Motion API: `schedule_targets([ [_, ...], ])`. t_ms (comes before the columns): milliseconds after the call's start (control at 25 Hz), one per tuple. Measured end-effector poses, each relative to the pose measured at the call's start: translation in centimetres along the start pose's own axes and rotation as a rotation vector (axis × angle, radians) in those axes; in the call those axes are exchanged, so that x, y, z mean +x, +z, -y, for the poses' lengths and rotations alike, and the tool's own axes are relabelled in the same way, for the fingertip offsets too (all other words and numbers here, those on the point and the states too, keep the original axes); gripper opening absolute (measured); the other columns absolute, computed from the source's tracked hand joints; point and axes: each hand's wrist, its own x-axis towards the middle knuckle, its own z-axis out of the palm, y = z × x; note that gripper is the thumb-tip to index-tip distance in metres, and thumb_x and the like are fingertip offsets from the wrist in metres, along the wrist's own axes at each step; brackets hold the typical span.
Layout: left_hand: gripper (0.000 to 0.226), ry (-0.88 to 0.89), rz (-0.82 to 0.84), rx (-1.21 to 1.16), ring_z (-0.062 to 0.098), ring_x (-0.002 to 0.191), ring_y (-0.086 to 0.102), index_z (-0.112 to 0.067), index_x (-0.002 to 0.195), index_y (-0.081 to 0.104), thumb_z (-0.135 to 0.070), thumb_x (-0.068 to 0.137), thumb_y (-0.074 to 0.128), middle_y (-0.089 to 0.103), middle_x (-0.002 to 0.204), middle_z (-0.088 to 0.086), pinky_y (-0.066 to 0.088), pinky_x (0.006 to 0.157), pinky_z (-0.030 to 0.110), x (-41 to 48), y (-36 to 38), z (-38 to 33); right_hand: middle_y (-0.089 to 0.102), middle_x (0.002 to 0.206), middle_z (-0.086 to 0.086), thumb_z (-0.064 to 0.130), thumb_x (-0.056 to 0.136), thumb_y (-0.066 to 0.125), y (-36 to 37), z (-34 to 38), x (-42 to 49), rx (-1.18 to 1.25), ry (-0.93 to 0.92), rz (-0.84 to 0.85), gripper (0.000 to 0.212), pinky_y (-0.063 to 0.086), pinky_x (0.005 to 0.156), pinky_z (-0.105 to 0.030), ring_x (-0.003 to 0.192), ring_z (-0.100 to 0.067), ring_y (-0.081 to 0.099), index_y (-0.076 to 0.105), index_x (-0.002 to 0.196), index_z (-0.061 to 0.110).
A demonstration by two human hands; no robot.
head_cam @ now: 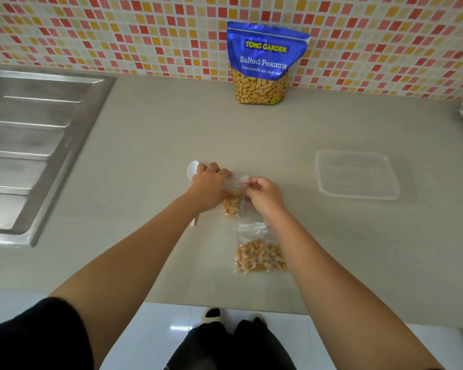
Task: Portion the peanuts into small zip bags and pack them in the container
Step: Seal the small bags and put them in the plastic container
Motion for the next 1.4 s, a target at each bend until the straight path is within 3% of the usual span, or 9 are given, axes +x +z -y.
schedule_targets([
  [80, 0.035, 0.052, -0.066, -0.159, 0.028, 0.106, 0.051, -0.013, 0.112, 0.058, -0.032, 0.083, 0.065, 0.052, 0.112, 0.010, 0.037, 0.095, 0.032, -0.3, -1.0, 0.1, 0.069, 0.085, 0.000, 0.018, 0.087, 0.062, -0.7, 0.7, -0.6, 0.029, -0.074, 0.018, 0.013, 0.055, 0.086, -0.043, 0.078, -0.017, 0.064, 0.060, 0.076, 0.024],
  [200, 0.012, 0.006, -0.116, -0.562, 0.013, 0.081, 0.064, -0.015, 0.086, 0.059, -0.019, 0.081, 0.069, 0.062, 0.090, -0.001, 0.049, 0.073, 0.019, -1.1, -3.7, -0.8, 0.069, 0.079, 0.002, 0.016, 0.089, 0.060, -1.8, 2.5, -1.7, 0.182, -0.192, -0.015, 0.010, 0.052, 0.070, -0.028, 0.066, -0.006, 0.062, 0.060, 0.081, 0.021],
  [320, 0.012, -0.021, -0.083, -0.954, 0.009, 0.068, 0.066, -0.012, 0.083, 0.057, -0.005, 0.082, 0.067, 0.067, 0.078, 0.005, 0.057, 0.072, 0.021, -1.8, -6.2, -2.3, 0.069, 0.080, 0.001, 0.016, 0.087, 0.063, -2.8, 4.6, -2.9, 0.341, -0.285, -0.068, 0.005, 0.048, 0.056, -0.017, 0.060, -0.002, 0.061, 0.062, 0.086, 0.022],
  [400, 0.012, -0.002, -0.052, -1.036, 0.007, 0.065, 0.068, -0.012, 0.087, 0.061, -0.002, 0.082, 0.066, 0.069, 0.075, 0.007, 0.058, 0.069, 0.020, -2.2, -7.6, -3.0, 0.068, 0.076, 0.000, 0.014, 0.087, 0.063, -3.3, 5.6, -3.4, 0.404, -0.343, -0.143, 0.004, 0.045, 0.050, -0.014, 0.052, 0.001, 0.058, 0.065, 0.087, 0.018],
  [560, 0.014, 0.028, -0.109, -0.977, 0.008, 0.071, 0.067, -0.011, 0.096, 0.066, -0.004, 0.084, 0.065, 0.069, 0.080, 0.006, 0.055, 0.077, 0.022, -2.6, -9.2, -3.1, 0.067, 0.061, 0.007, 0.014, 0.088, 0.061, -5.2, 6.9, -3.7, 0.526, -0.361, -0.279, 0.008, 0.048, 0.055, -0.018, 0.051, 0.001, 0.057, 0.065, 0.082, 0.018],
  [720, 0.023, 0.132, -0.226, -0.875, 0.009, 0.088, 0.066, -0.017, 0.105, 0.068, -0.023, 0.082, 0.069, 0.071, 0.096, 0.001, 0.051, 0.087, 0.021, -3.0, -10.4, -5.1, 0.068, 0.072, 0.005, 0.015, 0.088, 0.061, -6.0, 7.7, -5.2, 0.450, -0.392, -0.204, 0.009, 0.050, 0.057, -0.020, 0.057, -0.004, 0.061, 0.066, 0.082, 0.020],
  [920, 0.010, 0.246, -0.187, -0.715, 0.008, 0.072, 0.062, -0.021, 0.090, 0.072, -0.019, 0.080, 0.071, 0.070, 0.074, -0.003, 0.049, 0.071, 0.019, -2.5, -12.8, -6.9, 0.070, 0.079, 0.000, 0.016, 0.087, 0.062, -6.2, 8.8, -6.5, 0.428, -0.424, -0.191, 0.008, 0.052, 0.058, -0.018, 0.060, -0.008, 0.066, 0.067, 0.083, 0.022],
  [1200, 0.015, 0.372, -0.256, -0.431, -0.009, 0.063, 0.055, -0.016, 0.087, 0.072, -0.029, 0.080, 0.071, 0.063, 0.069, -0.011, 0.040, 0.061, 0.004, -2.5, -14.2, -8.1, 0.072, 0.083, -0.004, 0.019, 0.088, 0.063, -6.3, 9.7, -6.9, 0.416, -0.473, -0.182, 0.009, 0.055, 0.067, -0.027, 0.067, -0.015, 0.067, 0.067, 0.083, 0.024],
  [1400, 0.011, 0.390, -0.313, -0.399, -0.006, 0.062, 0.050, -0.012, 0.078, 0.071, -0.023, 0.080, 0.070, 0.053, 0.062, -0.015, 0.036, 0.060, 0.005, -2.5, -13.9, -8.9, 0.065, 0.070, 0.008, 0.019, 0.090, 0.059, -5.4, 9.9, -7.2, 0.273, -0.525, -0.435, 0.019, 0.053, 0.065, -0.024, 0.062, -0.007, 0.066, 0.058, 0.075, 0.032],
])
